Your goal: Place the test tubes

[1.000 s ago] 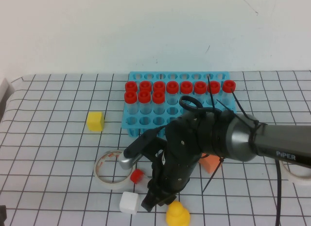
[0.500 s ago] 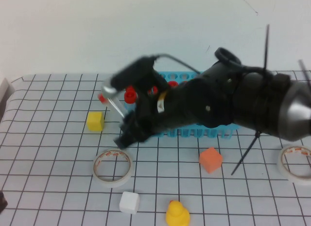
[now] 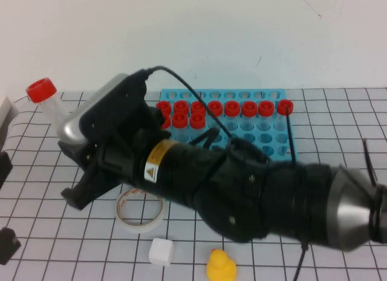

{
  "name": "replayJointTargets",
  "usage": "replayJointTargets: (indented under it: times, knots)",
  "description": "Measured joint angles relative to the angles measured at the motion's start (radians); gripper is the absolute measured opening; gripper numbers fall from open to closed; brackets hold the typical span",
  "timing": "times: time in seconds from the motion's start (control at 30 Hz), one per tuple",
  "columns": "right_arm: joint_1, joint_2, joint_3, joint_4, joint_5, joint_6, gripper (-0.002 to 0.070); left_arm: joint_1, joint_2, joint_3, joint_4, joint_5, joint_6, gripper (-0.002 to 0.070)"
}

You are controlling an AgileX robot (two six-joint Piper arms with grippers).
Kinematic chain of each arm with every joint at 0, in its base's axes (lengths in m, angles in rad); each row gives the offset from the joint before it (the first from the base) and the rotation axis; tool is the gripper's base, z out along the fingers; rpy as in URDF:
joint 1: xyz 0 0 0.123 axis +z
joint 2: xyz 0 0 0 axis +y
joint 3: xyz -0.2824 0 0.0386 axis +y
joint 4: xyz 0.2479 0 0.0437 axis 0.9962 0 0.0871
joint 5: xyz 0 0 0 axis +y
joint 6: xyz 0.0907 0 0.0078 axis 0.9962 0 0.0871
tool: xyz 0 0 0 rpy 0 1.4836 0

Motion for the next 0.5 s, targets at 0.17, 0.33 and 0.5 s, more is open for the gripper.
replayJointTargets:
  times: [0.17,0.33,0.5]
  knots:
    - [0.028,0.000,0.108,-0.001,-0.174,0.047,0.0234,-0.024,0.000,0.000,-0.008,-0.008,0.009,0.0204]
    - [0.057,0.000,0.189,-0.128,-0.364,0.060,0.0234,-0.024,0.000,0.000,-0.013,-0.017,0.009,0.0438]
    - [0.066,0.000,0.210,-0.281,-0.504,0.098,0.0234,-0.024,0.000,0.000,-0.019,-0.033,0.009,0.0489]
